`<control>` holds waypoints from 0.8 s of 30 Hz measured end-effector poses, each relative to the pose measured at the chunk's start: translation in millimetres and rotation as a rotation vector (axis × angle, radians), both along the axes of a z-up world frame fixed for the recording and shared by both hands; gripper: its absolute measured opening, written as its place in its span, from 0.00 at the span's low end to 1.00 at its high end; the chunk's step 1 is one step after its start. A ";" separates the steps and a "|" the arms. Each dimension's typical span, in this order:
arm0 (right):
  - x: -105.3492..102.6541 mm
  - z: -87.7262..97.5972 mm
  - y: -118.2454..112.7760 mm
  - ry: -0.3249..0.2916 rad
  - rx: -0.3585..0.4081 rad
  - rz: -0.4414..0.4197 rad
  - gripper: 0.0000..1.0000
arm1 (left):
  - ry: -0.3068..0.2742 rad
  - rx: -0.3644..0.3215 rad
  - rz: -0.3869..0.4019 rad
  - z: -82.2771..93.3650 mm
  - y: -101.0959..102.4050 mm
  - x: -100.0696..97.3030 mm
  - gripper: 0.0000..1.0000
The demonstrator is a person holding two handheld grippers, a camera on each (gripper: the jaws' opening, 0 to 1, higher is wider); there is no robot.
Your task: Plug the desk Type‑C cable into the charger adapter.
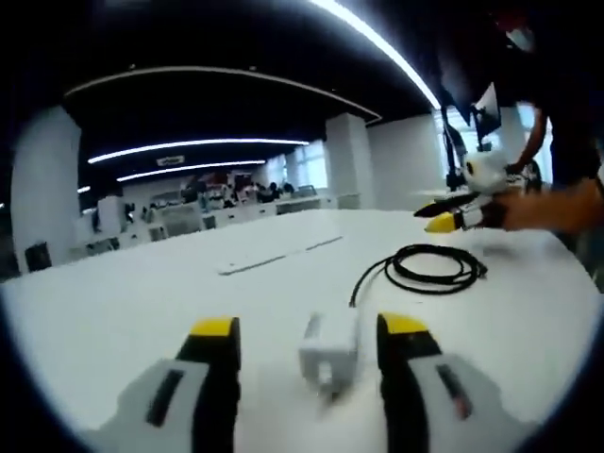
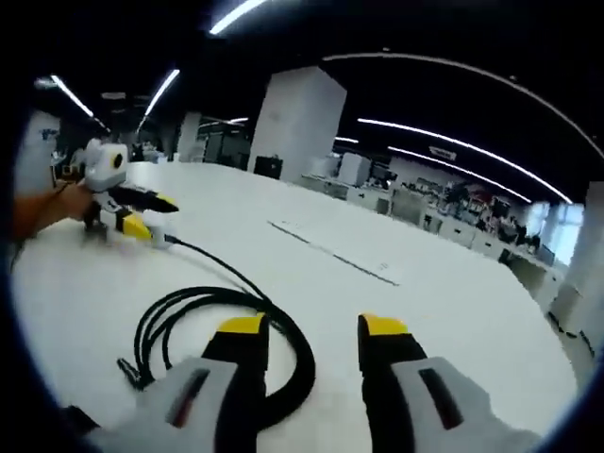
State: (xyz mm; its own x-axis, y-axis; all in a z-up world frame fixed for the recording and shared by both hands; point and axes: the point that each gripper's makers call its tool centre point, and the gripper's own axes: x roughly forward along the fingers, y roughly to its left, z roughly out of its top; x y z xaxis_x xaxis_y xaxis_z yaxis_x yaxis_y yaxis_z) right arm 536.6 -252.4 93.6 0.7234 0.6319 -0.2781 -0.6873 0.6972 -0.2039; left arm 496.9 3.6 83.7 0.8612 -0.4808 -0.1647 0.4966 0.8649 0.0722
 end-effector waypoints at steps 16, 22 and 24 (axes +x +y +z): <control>-49.2 33.4 -65.2 -0.106 0.263 -0.289 1.00 | -0.076 -0.144 0.298 31.8 58.7 -60.6 1.00; -118.5 52.0 -89.7 -0.193 0.328 -0.324 1.00 | -0.122 -0.166 0.398 44.9 73.2 -137.9 1.00; -133.5 52.6 -95.2 -0.198 0.335 -0.330 1.00 | -0.134 -0.168 0.406 45.6 72.5 -150.2 1.00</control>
State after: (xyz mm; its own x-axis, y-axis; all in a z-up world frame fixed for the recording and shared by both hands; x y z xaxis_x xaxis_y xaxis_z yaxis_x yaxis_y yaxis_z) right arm 403.1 -347.6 146.1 0.9180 0.3915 0.0631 -0.3899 0.9202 -0.0361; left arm 346.7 76.0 129.3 0.9938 -0.1107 0.0126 0.1111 0.9928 -0.0448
